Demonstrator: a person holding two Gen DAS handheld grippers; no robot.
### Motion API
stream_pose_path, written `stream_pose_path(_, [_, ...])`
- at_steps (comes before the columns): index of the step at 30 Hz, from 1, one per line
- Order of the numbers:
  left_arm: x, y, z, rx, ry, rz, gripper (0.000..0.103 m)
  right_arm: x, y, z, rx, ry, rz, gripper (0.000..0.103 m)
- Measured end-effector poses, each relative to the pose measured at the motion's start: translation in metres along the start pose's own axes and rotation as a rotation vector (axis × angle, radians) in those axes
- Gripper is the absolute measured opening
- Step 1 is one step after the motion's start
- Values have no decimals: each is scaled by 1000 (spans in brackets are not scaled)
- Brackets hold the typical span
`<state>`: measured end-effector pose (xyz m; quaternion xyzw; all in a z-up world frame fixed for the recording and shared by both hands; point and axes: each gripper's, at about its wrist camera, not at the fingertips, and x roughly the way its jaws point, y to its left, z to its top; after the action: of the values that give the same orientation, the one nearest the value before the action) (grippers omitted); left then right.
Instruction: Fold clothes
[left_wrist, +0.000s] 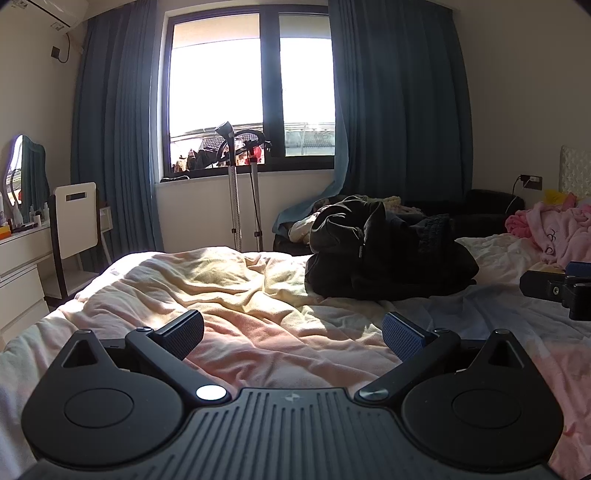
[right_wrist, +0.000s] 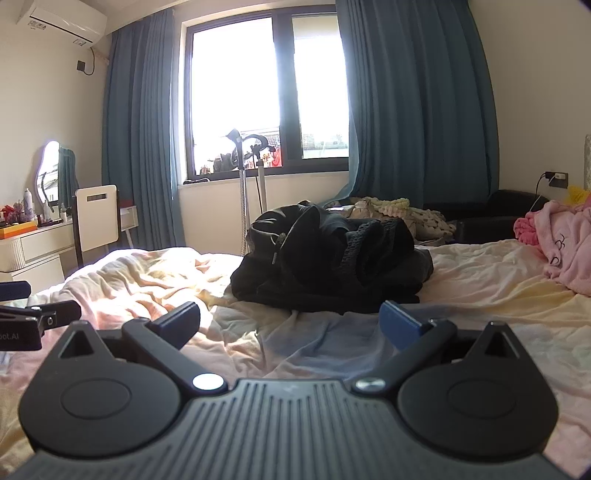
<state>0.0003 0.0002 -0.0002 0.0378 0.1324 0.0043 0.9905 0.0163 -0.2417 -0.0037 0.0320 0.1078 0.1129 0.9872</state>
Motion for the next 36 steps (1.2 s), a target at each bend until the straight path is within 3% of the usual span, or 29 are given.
stream_pose_path(36, [5,-3,-4,10,31,-15,103,4,3,1,17,19,-12,103])
